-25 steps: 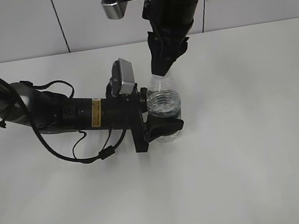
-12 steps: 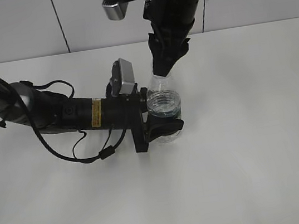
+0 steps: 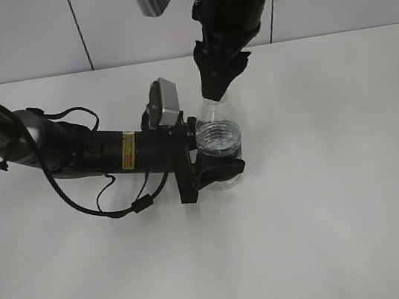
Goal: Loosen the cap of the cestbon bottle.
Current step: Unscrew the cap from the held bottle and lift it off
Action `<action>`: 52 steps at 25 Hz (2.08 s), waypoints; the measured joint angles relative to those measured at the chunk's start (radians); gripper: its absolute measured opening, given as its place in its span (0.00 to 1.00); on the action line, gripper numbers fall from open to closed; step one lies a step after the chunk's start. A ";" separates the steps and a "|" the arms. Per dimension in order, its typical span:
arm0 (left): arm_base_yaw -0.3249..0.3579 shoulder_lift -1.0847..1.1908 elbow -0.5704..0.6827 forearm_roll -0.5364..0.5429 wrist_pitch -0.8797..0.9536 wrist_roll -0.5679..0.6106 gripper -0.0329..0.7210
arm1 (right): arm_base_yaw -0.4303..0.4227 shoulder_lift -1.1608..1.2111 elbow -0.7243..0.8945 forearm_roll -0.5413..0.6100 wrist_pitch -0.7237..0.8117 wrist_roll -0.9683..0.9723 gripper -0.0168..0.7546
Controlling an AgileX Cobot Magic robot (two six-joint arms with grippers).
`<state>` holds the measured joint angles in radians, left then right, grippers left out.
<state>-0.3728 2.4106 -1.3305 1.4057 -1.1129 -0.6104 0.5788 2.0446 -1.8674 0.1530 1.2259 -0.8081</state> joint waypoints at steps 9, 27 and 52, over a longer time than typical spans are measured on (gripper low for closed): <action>0.000 0.000 0.000 0.000 0.001 -0.004 0.59 | 0.000 -0.010 -0.033 0.002 -0.001 0.238 0.56; 0.000 0.000 0.000 -0.001 0.005 -0.019 0.59 | 0.000 -0.064 -0.024 0.004 -0.001 1.007 0.56; 0.000 -0.002 0.000 0.000 0.017 -0.021 0.59 | 0.000 0.012 0.008 0.009 -0.002 1.126 0.56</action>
<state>-0.3728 2.4087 -1.3308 1.4056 -1.0955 -0.6310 0.5788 2.0563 -1.8598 0.1623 1.2238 0.3182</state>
